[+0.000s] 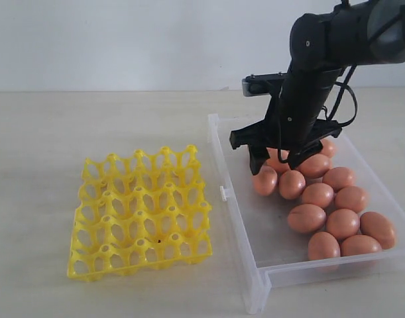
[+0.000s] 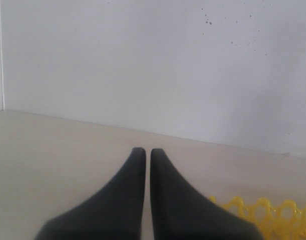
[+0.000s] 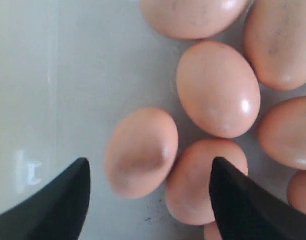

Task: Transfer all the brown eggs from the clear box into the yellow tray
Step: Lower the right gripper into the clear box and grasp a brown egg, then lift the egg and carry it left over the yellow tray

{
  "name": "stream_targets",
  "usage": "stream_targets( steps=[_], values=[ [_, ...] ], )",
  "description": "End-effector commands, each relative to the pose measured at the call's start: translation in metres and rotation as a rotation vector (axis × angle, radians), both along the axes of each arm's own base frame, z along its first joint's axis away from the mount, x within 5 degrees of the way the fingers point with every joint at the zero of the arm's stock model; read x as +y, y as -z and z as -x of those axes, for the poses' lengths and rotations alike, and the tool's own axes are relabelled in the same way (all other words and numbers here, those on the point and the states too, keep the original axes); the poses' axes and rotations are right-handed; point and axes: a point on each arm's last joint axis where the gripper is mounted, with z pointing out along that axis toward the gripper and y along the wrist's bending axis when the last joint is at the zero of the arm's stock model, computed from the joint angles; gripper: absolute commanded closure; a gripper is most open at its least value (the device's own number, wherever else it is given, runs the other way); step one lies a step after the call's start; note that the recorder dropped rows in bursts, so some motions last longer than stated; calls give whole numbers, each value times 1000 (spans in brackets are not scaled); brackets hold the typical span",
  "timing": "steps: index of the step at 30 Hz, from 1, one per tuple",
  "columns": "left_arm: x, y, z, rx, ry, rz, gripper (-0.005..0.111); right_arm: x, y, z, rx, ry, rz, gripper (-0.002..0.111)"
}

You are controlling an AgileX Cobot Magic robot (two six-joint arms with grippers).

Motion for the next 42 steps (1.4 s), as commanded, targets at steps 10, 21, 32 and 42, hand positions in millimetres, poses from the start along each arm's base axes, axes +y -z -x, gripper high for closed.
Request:
stream_targets(
  steps=[10,21,32,42],
  values=[
    [0,1,0,-3,2,18,103,6,29,-5,57,71,-22,47],
    [0,1,0,-3,2,18,103,5,48,-9,70,62,8,49],
    [0,1,0,-3,2,17,103,2,42,-11,40,-99,74,109],
    [0,1,0,-1,3,18,103,15,-33,-18,-347,-136,-51,109]
  ],
)
